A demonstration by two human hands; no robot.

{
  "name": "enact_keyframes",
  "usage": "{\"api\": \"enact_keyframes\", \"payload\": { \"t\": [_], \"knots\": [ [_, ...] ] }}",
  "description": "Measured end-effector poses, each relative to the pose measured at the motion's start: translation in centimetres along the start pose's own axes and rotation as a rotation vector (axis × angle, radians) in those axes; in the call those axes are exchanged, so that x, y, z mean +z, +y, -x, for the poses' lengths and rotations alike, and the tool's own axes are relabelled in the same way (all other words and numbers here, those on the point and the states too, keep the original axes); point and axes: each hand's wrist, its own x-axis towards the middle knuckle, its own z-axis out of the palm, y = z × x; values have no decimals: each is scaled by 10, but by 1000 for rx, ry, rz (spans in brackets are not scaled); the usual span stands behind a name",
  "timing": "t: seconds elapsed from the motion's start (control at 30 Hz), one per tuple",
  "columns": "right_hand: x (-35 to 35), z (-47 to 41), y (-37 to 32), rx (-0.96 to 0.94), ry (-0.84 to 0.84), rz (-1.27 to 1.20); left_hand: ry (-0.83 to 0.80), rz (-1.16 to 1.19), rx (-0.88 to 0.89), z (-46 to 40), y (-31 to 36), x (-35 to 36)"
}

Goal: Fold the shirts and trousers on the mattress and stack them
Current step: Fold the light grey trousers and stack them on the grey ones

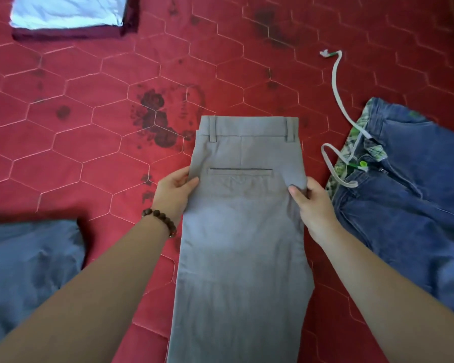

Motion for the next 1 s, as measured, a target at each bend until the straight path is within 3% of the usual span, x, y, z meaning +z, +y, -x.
{"api": "enact_keyframes", "payload": {
  "t": [0.17,0.43,0.6,0.67,0.73,0.77,0.83,0.9,1.0],
  "knots": [
    [9,-15,9,178,-74,154,77,-226,-107,-14,-10,2],
    [14,-10,-2,-83,108,100,50,-175,10,-21,-2,-5],
    [23,-21,3,76,161,234,164,-381,-50,-29,-2,6],
    [25,-19,-3,50,261,291,302,-562,45,-28,3,12],
    [33,-13,-9,-169,364,500,401,-781,286,-23,4,24],
    [41,-8,-11,-318,372,608,359,-873,407,-18,1,35],
    [64,1,-10,-532,245,808,100,-1060,565,-7,-11,60],
    [84,9,1,-585,19,1015,-114,-1352,613,1,-33,77],
    [96,10,26,-547,-66,1153,-131,-1620,595,1,-59,71]
  ]
}}
